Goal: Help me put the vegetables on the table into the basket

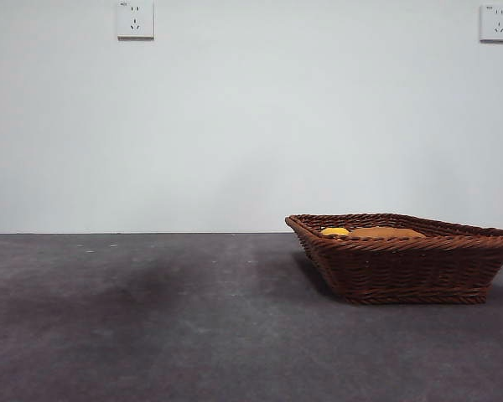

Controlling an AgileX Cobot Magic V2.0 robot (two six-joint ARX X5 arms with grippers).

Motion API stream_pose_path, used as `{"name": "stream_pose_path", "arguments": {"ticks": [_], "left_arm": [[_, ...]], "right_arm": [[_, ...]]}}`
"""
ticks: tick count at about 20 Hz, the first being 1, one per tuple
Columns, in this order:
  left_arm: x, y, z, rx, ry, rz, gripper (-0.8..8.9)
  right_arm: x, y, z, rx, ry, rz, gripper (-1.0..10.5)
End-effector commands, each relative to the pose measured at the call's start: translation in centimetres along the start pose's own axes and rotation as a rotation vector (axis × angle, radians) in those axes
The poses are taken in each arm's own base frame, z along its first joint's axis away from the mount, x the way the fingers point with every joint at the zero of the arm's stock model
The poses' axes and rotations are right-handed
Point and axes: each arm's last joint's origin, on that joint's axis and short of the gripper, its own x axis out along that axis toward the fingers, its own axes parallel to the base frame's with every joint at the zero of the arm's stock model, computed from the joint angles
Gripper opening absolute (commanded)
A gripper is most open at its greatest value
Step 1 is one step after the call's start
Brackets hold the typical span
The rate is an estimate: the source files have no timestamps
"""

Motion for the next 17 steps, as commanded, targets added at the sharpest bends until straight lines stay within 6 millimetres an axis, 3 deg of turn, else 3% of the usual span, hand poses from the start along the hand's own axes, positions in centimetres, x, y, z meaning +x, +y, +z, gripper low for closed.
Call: {"name": "stream_pose_path", "arguments": {"ticks": [1, 4, 7, 10, 13, 17], "left_arm": [[-1.5, 1.1, -0.6, 0.150, -0.089, 0.050, -0.04], [-2.9, 2.8, -1.1, 0.190, -0.315, 0.152, -0.04], [-1.6, 3.9, -3.8, 0.227, -0.514, 0.211, -0.04], [3.2, 5.0, -7.9, 0.181, -0.599, 0.301, -0.04], [9.3, 5.7, -12.4, 0.043, -0.658, 0.312, -0.04], [13.5, 5.8, -16.6, -0.065, -0.755, 0.330, -0.04]], "right_arm": [[1.7, -0.3, 0.8, 0.004, 0.047, -0.004, 0.0], [4.4, -0.7, 2.1, 0.015, 0.106, -0.005, 0.0], [6.9, -1.1, 3.4, 0.020, 0.133, -0.006, 0.0], [8.9, -1.5, 4.6, 0.016, 0.110, -0.006, 0.0], [10.4, -1.7, 5.9, 0.003, 0.038, -0.004, 0.0], [11.0, -1.8, 7.4, -0.019, -0.087, -0.001, 0.0]]}}
